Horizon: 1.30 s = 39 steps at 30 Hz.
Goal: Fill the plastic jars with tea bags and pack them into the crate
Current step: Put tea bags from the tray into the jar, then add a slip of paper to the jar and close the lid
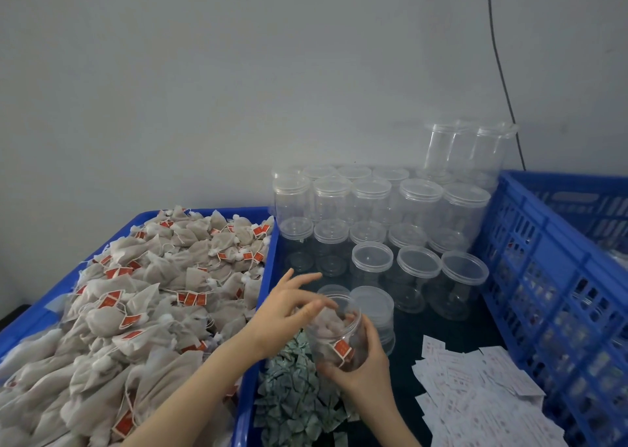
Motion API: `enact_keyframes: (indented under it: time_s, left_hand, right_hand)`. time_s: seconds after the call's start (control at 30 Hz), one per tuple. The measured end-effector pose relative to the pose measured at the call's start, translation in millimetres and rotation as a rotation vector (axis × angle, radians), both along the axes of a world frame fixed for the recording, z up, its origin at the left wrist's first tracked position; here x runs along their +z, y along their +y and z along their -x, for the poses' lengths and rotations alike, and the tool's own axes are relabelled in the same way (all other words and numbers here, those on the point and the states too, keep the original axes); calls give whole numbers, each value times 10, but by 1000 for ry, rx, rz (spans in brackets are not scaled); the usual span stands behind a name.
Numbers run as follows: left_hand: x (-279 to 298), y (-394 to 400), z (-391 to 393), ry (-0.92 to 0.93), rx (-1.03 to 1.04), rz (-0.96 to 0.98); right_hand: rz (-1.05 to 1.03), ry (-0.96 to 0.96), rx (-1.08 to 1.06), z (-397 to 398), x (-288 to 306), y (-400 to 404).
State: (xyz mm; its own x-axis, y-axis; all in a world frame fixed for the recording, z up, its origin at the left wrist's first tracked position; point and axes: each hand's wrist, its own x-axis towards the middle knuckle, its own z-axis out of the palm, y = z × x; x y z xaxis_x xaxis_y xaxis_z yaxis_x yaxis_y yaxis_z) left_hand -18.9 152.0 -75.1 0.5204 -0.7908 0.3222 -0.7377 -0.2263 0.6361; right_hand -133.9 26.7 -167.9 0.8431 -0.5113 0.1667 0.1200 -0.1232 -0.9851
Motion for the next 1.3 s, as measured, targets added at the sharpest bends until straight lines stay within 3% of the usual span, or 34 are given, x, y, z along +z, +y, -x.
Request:
enact_keyframes:
  time_s: [0.07, 0.13, 0.2, 0.33, 0.43, 0.53, 1.3]
  left_hand:
    - [8, 15, -67, 6, 164, 83]
    - [-39, 28, -132, -94, 292, -18]
    - [-128, 6, -160, -190, 332, -280]
    - [-376, -106, -138, -568, 159, -913]
    - [-491, -153, -125, -694, 110, -1105]
    - [-560, -203, -73, -689, 61, -1281]
    - [-611, -270, -118, -767, 101, -1232]
  right_hand:
    - [-26, -7, -63, 23, -22, -47]
    - [-47, -6, -112, 47, -30, -94]
    - [-35, -17, -139, 56, -40, -154]
    - [-3, -20, -161, 44, -7, -229]
    - [10, -24, -161, 20, 36, -241]
    - [29, -38, -160, -8, 54, -251]
    - [42, -33, -114, 44, 60, -281]
